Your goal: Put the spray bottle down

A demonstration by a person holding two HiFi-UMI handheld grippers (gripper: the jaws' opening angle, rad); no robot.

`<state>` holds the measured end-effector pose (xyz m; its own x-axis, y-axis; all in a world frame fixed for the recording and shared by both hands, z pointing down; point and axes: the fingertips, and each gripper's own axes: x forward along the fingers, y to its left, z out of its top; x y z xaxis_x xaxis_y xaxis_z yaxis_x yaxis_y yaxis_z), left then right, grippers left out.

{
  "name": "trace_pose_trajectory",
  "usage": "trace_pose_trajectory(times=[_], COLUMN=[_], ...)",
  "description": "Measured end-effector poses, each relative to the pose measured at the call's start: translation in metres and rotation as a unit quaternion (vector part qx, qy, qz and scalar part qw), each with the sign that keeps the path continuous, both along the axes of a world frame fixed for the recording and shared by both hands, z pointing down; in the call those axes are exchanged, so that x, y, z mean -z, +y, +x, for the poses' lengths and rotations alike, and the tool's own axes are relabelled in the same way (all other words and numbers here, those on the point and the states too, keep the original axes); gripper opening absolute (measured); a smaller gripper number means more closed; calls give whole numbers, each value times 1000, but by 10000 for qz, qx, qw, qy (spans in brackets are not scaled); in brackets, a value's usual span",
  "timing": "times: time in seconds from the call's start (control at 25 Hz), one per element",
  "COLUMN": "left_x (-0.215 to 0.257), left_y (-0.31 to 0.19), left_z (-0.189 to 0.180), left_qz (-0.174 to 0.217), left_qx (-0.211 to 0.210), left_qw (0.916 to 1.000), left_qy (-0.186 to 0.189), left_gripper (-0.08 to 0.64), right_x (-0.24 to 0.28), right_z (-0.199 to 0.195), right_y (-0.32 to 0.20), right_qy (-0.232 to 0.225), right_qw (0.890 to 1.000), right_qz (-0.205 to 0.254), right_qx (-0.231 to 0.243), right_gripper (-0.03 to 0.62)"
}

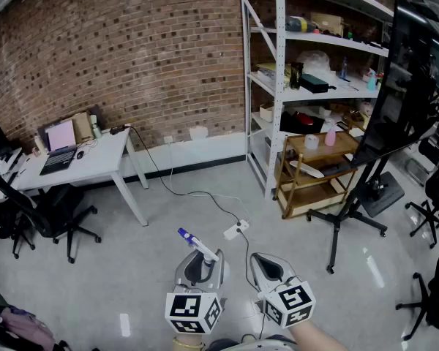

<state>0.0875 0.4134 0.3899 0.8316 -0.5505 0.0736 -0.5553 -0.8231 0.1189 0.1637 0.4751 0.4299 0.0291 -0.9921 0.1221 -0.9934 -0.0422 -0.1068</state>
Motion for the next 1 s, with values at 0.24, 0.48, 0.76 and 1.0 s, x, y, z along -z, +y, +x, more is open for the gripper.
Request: trace_pose_trajectory(times=[0.24, 0.48, 0.76, 1.0], left_x=[-5, -13, -33, -41], left_y=[-5, -23, -68, -150], left_z=[-26, -83, -141, -173], left_qz=[46, -48, -258, -309], left_qx=[373, 1252, 2044, 2353], left_qw=[9993, 9921, 9785, 9714], left_qy=[-1, -78, -88, -74], left_gripper=[138, 138, 138, 138], right_x=[-7, -12, -24, -29], right_z=[-15, -51, -101, -126], right_y=[-15, -48, -102, -189], right_qy=[-11, -49, -10, 16], right_qw=[9994, 9944, 9838, 9790], right_qz=[93, 25, -113, -170], right_qx=[337, 1053, 1788, 2031], right_gripper=[-3, -3, -3, -3])
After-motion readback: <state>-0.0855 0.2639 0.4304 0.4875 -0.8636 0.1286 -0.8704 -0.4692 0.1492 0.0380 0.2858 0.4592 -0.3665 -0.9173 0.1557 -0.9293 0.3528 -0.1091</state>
